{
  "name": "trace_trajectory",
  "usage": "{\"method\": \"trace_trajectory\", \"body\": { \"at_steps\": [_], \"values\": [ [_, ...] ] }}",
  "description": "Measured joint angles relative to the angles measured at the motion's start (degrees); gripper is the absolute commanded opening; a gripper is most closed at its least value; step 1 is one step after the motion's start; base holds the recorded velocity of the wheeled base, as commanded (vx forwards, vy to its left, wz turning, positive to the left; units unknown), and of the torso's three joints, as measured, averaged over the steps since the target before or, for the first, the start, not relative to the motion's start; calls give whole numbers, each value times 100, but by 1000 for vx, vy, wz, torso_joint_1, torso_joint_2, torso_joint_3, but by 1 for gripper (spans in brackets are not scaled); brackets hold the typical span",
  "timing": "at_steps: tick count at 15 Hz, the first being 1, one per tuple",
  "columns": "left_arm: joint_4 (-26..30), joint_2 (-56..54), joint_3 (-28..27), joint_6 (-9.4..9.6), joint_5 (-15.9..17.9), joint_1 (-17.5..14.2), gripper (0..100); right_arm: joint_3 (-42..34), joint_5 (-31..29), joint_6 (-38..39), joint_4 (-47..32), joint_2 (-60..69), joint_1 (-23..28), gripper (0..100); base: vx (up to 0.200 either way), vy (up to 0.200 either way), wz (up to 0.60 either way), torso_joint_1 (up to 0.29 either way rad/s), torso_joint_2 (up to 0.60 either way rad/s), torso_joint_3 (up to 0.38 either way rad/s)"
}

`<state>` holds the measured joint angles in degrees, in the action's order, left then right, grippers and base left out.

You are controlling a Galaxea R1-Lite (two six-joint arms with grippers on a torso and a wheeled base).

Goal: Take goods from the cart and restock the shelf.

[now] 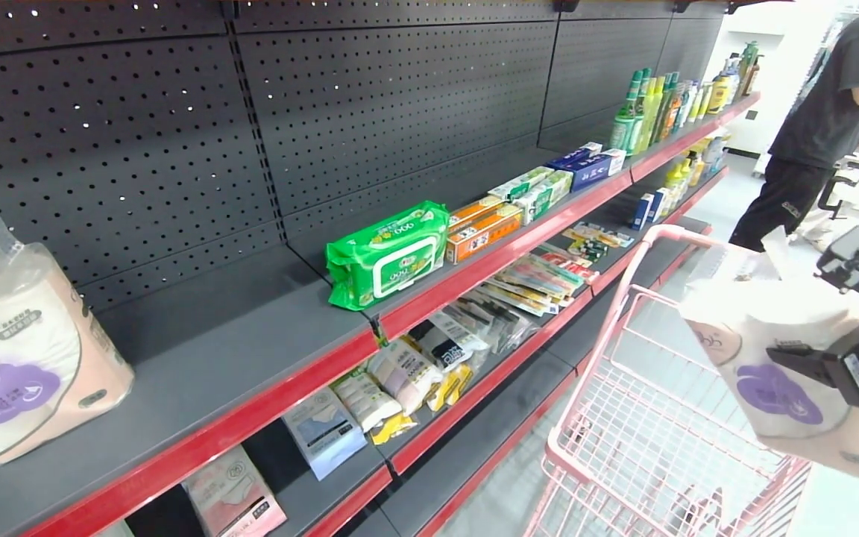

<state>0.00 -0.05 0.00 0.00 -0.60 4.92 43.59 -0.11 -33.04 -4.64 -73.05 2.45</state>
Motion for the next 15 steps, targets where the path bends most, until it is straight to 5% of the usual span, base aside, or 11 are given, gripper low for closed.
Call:
{"method": "trace_trajectory", "body": {
  "at_steps": [15],
  "values": [
    [0,0,0,0,0,-2,100,-488,33,-262,-2,981,195,0,0,0,0,141,-294,-155]
  ]
}}
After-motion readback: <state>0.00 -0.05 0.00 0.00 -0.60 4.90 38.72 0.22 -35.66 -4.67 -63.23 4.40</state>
